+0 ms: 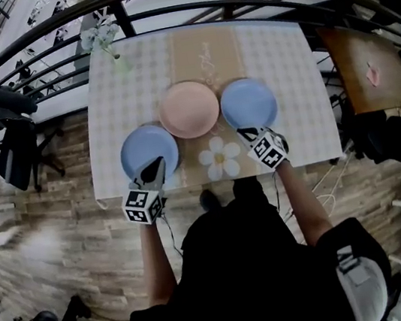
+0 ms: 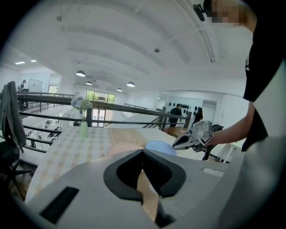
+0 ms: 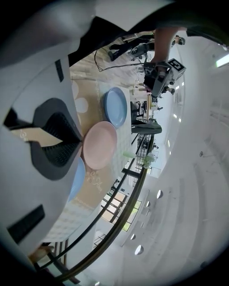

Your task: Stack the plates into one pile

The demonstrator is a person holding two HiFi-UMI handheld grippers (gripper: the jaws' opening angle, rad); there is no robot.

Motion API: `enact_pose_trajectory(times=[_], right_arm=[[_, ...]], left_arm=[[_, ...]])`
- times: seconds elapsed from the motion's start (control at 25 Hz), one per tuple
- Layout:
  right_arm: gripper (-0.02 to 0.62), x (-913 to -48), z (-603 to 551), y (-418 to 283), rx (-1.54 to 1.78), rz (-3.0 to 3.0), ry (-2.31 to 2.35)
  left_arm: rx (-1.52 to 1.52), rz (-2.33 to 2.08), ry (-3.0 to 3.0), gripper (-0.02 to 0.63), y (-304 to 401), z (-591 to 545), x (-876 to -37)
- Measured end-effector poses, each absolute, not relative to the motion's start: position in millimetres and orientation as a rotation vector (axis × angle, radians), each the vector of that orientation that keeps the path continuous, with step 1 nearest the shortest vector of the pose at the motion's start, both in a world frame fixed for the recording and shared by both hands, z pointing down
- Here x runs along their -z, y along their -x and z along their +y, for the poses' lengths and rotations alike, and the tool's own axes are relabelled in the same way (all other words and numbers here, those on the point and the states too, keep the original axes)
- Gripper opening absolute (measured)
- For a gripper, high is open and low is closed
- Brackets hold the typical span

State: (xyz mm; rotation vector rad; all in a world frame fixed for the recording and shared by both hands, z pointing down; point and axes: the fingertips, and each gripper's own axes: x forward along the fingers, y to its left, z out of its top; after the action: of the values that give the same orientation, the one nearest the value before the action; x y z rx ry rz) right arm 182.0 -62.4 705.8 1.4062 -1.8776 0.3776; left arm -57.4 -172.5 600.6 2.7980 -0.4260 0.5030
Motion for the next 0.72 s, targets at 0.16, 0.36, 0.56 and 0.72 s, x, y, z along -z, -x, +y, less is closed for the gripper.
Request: enact_pose_trajectory(times=[0.16, 0.36, 0.56, 0.72], right_arm=[[0.000, -721.4, -61.4, -194.8, -0.397, -1.837, -1.381], [0.000, -747.0, -56.2, -209.6, -0.439, -1.775, -1.370], [0.024, -769.8, -49.6, -213.6, -0.464, -1.764, -1.327], [0.054, -786.7, -48.0, -218.0, -0.496, -1.755, -1.293]], left_arm=[[-0.532, -0.424, -2.777, 0.000, 50.5, -167.8, -603.0], [-0.540, -0.436, -2.786, 0.000, 45.7, -165.7, -606.8], [-0.560, -0.461, -2.763, 0.000, 42.2, -162.7, -611.3], [-0.586, -0.475, -2.751, 0.000, 38.2, -161.2, -611.8]])
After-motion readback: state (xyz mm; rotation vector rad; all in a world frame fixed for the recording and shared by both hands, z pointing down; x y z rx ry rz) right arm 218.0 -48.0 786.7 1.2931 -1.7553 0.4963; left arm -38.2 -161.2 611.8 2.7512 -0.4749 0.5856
